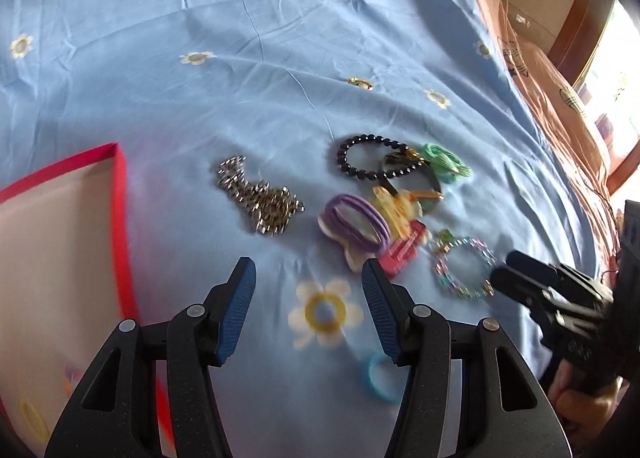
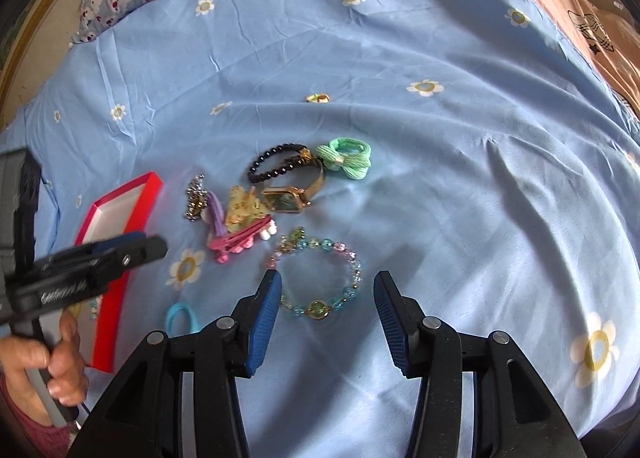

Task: Organize jewelry
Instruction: 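Grasp the purple hair tie with the left tool while the right tool grasps the crystal bead bracelet, then carry both items into the red box and open both tools to release them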

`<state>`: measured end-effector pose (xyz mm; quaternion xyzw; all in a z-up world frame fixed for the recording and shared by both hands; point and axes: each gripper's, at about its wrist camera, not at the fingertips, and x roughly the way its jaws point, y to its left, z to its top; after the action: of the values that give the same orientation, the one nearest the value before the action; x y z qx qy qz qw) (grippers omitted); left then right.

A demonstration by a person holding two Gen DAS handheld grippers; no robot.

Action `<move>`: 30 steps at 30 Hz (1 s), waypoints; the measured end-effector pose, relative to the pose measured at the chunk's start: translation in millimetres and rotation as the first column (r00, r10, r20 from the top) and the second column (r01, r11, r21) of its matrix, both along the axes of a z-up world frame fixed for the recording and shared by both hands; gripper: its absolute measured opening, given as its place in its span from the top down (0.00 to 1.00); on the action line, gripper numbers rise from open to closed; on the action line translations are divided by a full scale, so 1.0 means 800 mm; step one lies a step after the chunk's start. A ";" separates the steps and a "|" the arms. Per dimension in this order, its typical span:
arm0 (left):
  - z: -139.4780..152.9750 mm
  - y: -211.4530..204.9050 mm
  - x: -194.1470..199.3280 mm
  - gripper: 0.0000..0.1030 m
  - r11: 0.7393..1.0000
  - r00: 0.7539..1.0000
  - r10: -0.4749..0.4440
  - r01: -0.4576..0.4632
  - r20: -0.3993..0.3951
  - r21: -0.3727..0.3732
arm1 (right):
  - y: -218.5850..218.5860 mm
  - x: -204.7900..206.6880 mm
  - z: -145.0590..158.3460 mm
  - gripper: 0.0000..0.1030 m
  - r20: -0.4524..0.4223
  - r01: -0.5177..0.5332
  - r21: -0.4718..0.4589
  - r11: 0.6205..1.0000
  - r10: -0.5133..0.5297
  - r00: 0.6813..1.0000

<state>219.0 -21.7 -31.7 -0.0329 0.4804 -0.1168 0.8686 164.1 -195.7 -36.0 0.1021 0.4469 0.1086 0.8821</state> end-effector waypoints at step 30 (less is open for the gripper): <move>0.025 0.019 -0.016 0.91 0.995 0.998 -0.040 0.044 0.045 -0.090 | 0.040 0.010 0.047 0.93 0.102 -0.096 0.047 0.994 0.091 0.991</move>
<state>206.4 -6.5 -11.9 -0.0599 0.4563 -0.1576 0.8737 172.1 -163.8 1.4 0.0983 0.4037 0.1663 0.8943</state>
